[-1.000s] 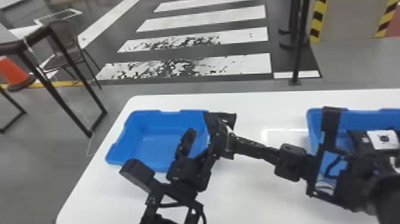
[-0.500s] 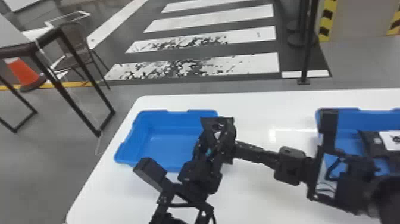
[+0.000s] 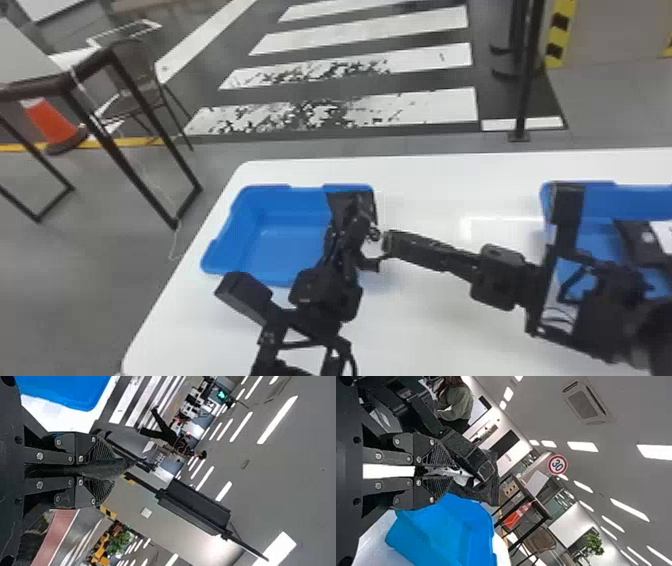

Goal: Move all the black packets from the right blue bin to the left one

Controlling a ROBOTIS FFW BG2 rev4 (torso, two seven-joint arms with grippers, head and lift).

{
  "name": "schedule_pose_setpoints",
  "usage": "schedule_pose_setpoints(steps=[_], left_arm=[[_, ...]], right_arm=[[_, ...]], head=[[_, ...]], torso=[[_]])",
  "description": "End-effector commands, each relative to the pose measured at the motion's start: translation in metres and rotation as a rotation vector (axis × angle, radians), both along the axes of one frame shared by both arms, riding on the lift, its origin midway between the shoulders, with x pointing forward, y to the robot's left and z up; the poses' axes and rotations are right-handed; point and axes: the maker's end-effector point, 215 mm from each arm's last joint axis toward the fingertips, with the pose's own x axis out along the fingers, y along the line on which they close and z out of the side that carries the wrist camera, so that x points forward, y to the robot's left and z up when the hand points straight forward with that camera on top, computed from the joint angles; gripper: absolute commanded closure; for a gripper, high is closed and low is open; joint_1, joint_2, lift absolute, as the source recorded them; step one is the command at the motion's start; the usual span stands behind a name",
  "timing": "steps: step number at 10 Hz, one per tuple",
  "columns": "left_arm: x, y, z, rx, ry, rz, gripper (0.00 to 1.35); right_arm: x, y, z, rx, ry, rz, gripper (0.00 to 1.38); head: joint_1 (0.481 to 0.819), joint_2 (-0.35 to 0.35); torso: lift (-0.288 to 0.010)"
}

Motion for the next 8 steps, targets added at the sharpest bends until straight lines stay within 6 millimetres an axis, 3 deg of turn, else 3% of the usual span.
schedule_pose_setpoints(steps=[1,2,3,4,5,6,7,8], left_arm=[[0.004,0.02,0.0,0.014,-0.014,0.05,1.21],[0.013,0.047,-0.01,0.086,-0.005,0.112,1.21],[0.031,0.09,-0.024,0.245,0.006,0.197,1.21],[0.046,0.128,-0.036,0.391,0.01,0.283,1.21],[0.059,0.148,-0.047,0.465,0.026,0.335,1.21],[0.064,0.158,-0.056,0.448,0.056,0.368,1.08],[0.06,0.16,-0.048,0.419,0.029,0.381,0.51],[0.052,0.155,-0.026,0.41,-0.054,0.392,0.1]], right_arm=[[0.007,-0.008,-0.003,0.018,0.005,-0.03,0.81],[0.013,-0.019,-0.003,0.026,0.005,-0.059,0.35],[0.021,-0.031,-0.005,0.033,0.006,-0.094,0.08],[0.027,-0.04,-0.004,0.028,-0.004,-0.115,0.11],[0.035,-0.049,-0.002,0.009,-0.032,-0.136,0.13],[0.046,-0.063,-0.001,-0.036,-0.078,-0.172,0.13],[0.067,-0.089,0.003,-0.105,-0.169,-0.245,0.13],[0.088,-0.126,0.002,-0.202,-0.234,-0.332,0.13]], head=[[0.695,0.339],[0.695,0.345],[0.695,0.35],[0.695,0.35],[0.695,0.35],[0.695,0.35],[0.695,0.35],[0.695,0.35]], torso=[[-0.168],[-0.168],[-0.168],[-0.168],[-0.168],[-0.168],[-0.168],[-0.168]])
